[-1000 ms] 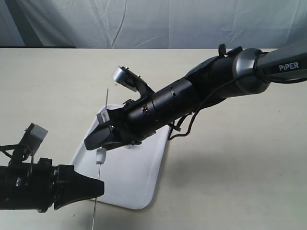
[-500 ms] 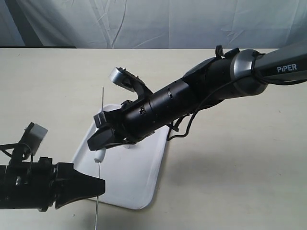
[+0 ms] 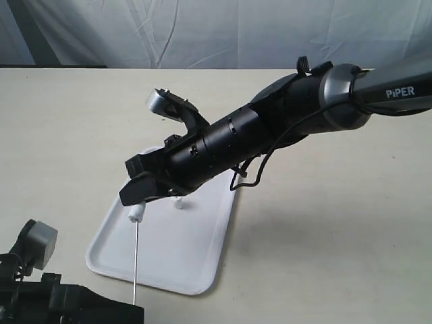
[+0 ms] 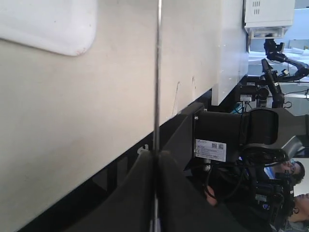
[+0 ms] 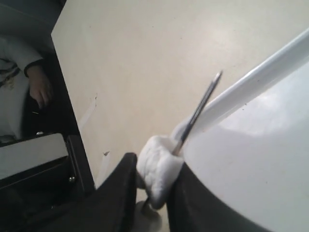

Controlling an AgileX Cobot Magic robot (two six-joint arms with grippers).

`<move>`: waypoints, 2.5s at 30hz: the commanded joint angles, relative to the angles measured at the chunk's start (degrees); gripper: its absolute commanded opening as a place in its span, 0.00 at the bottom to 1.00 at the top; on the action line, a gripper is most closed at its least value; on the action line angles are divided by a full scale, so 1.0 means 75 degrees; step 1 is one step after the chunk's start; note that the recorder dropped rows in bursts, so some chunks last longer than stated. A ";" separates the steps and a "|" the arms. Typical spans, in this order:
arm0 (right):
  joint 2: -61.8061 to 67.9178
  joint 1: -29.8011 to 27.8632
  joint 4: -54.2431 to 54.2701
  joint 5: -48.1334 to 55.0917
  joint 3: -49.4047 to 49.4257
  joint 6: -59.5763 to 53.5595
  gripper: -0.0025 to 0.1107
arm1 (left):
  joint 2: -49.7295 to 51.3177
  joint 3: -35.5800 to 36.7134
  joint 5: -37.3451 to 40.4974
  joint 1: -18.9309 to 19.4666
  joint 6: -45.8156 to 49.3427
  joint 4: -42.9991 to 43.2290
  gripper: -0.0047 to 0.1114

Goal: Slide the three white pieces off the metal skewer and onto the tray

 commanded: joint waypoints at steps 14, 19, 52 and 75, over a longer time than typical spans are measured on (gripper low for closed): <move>-0.0010 -0.0522 -0.0046 -0.1192 -0.0186 -0.0091 0.55 | -0.0071 0.0123 0.0739 -0.0022 0.0029 0.1075 0.04; -0.0010 -0.0522 -0.0086 -0.1282 -0.0186 -0.0085 0.43 | -0.0071 0.0123 0.0824 -0.0022 -0.0121 0.1302 0.04; -0.0006 -0.0401 -0.0968 0.0096 -0.0172 0.1265 0.42 | -0.0071 -0.0342 -0.0505 -0.0022 0.0211 0.0286 0.04; -0.0006 -0.0264 -0.0951 -0.0306 -0.0204 0.1250 0.24 | -0.0071 -0.0036 -0.0195 -0.0022 0.0227 0.0286 0.04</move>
